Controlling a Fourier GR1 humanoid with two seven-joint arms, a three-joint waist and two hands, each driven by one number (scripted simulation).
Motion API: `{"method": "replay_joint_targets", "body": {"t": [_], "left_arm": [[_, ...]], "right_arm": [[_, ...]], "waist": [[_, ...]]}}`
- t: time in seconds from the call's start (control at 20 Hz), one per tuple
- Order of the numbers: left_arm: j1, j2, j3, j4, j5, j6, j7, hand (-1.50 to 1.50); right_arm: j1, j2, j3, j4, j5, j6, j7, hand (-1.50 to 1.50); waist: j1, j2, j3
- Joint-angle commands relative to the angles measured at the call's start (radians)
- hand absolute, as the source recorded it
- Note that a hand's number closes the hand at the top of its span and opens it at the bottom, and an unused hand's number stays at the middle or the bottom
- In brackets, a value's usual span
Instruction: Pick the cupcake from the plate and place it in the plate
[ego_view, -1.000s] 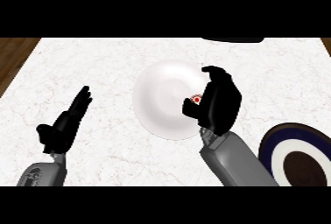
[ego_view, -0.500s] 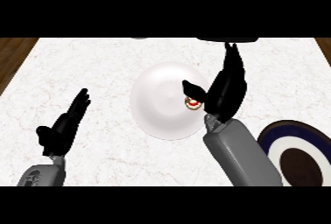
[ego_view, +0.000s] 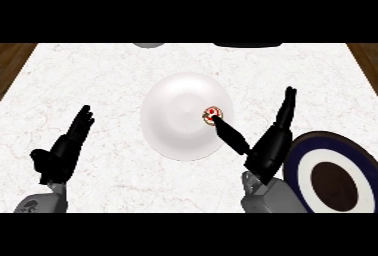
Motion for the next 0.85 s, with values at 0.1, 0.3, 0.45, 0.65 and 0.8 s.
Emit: {"method": "replay_joint_targets", "body": {"t": [0.1,0.3,0.45,0.65,0.8], "left_arm": [[0.004,-0.002,0.006,-0.05,0.002,0.009,0.051,0.0],[0.042,0.026,0.033,-0.036,0.015,-0.046,-0.003,0.0],[0.072,-0.006,-0.006,-0.118,-0.014,-0.012,0.061,0.0],[0.038,0.038,0.053,-0.058,0.01,-0.067,0.022,0.0],[0.112,-0.017,0.008,-0.167,-0.009,-0.023,0.067,0.0]], "right_arm": [[0.31,-0.082,0.154,-0.225,-0.062,-0.14,-0.104,-1.5],[0.348,-0.208,0.208,-0.164,-0.237,-0.274,-0.225,-1.5],[0.393,-0.314,0.237,-0.184,-0.343,-0.329,-0.288,-1.5],[0.375,-0.286,0.256,-0.164,-0.415,-0.304,-0.369,-1.5],[0.429,-0.337,0.249,-0.165,-0.438,-0.365,-0.422,-1.5]], "waist": [[-0.011,-0.003,0.0],[-0.002,0.001,0.0],[-0.001,0.0,0.0],[-0.003,0.001,-0.001],[-0.001,0.0,0.0]]}}
